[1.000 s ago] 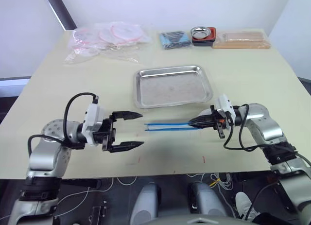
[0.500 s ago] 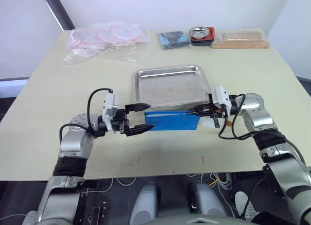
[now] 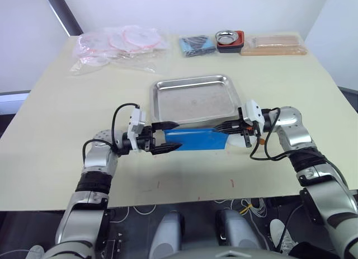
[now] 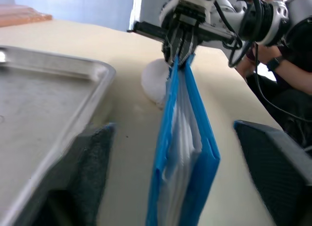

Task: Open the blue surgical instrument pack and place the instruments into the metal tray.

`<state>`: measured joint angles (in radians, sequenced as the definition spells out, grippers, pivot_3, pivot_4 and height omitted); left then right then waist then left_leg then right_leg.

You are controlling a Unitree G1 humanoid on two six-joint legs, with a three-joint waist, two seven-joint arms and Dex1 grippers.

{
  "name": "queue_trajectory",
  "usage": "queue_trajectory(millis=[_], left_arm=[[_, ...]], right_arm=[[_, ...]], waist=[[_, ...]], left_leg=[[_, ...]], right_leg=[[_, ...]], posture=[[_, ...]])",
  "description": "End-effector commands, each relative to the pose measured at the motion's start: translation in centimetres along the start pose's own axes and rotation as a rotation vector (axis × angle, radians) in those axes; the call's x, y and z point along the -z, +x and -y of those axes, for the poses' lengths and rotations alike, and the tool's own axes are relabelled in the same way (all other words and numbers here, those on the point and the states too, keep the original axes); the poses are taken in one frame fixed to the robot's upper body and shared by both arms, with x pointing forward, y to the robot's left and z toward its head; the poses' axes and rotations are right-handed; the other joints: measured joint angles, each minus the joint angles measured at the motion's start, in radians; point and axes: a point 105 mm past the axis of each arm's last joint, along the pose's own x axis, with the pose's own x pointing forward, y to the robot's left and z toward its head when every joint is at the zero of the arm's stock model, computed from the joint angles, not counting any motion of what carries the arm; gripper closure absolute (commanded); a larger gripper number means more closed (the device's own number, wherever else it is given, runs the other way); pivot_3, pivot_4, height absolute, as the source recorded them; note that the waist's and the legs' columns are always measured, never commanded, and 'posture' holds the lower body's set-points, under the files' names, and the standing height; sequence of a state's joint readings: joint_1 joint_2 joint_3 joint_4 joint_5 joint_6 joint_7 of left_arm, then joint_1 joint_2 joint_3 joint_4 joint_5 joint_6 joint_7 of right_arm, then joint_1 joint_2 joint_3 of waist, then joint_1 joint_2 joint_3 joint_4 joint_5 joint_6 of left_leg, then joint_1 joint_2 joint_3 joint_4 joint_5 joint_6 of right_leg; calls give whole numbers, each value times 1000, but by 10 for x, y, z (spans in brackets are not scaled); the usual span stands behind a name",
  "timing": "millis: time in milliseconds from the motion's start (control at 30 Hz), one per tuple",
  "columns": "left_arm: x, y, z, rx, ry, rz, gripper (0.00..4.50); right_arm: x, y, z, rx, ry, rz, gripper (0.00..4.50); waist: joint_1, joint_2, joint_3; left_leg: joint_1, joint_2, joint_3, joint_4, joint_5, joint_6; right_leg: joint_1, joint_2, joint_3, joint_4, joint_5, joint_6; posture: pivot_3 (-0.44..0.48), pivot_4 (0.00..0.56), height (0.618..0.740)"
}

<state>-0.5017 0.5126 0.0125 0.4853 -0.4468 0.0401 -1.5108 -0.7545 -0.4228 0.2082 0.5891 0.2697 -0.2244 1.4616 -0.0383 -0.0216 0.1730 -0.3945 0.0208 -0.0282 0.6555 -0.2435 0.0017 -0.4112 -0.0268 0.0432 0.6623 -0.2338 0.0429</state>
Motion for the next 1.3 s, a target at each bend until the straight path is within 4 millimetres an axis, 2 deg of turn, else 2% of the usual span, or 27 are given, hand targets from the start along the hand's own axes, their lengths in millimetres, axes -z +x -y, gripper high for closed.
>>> queue_trajectory(millis=[33,67,200,367,467,567,700,733,867,967,1133,1267,1300], left_arm=[[-7,4,0,28,44,8,2218],[-9,4,-1,26,41,19,2808],[-10,5,-3,26,39,26,4453],[-10,3,-1,34,39,22,4453],[-8,2,1,43,41,10,4500],[-9,4,3,46,42,14,4500],[-11,5,6,46,56,23,4500],[-12,5,6,46,61,24,4500],[-11,5,8,48,68,14,4500],[-10,3,8,49,67,7,4500],[-8,1,7,48,66,-4,4500],[-8,1,5,47,69,-5,4500],[-8,1,5,48,69,-6,4500]], right_arm=[[10,2,-6,-28,16,-54,4500],[10,2,-6,-27,15,-53,4500],[10,-1,-5,-20,34,-50,4500],[5,-7,-5,-4,66,-27,4500],[-5,-13,-2,39,98,37,3553],[-13,-25,0,113,118,84,2023],[-14,-47,1,230,163,101,194],[-13,-54,1,267,171,102,52],[-7,-79,-1,404,259,131,52],[15,-95,-11,443,319,35,52],[45,-98,-21,459,419,-112,52],[56,-95,-25,454,448,-149,52],[54,-94,-24,457,456,-126,285]], waist=[[0,0,0],[0,0,0],[0,0,0],[1,0,0],[1,0,0],[2,0,0],[3,0,0],[3,1,0],[3,0,0],[3,0,0],[-1,0,0],[0,0,0],[0,0,0]], left_leg=[[0,0,0,0,0,0],[0,0,0,0,0,0],[0,0,0,0,0,0],[0,0,0,0,0,0],[-1,0,0,0,0,0],[-1,0,-1,0,0,0],[-2,0,-1,0,0,0],[-2,0,-1,0,0,0],[-2,0,-1,0,0,0],[-2,-1,-1,0,0,0],[-1,-1,-1,0,0,0],[-2,-1,-1,0,0,0],[-2,-1,0,0,0,0]], right_leg=[[0,0,0,0,0,0],[0,0,0,0,0,0],[0,0,0,0,0,0],[0,0,0,0,0,0],[0,0,0,0,0,0],[0,0,-1,0,0,0],[0,0,-1,0,0,0],[0,0,-1,0,0,0],[0,0,-1,0,0,0],[0,0,-1,0,0,0],[0,0,0,-1,0,0],[0,0,0,-1,0,0],[0,0,0,-1,0,0]], posture=[[0,150,740],[0,150,740],[0,150,740],[0,150,740],[0,150,740],[0,150,740],[0,150,740],[0,150,740],[0,150,740],[0,150,740],[0,150,740],[0,150,740],[0,150,740]])
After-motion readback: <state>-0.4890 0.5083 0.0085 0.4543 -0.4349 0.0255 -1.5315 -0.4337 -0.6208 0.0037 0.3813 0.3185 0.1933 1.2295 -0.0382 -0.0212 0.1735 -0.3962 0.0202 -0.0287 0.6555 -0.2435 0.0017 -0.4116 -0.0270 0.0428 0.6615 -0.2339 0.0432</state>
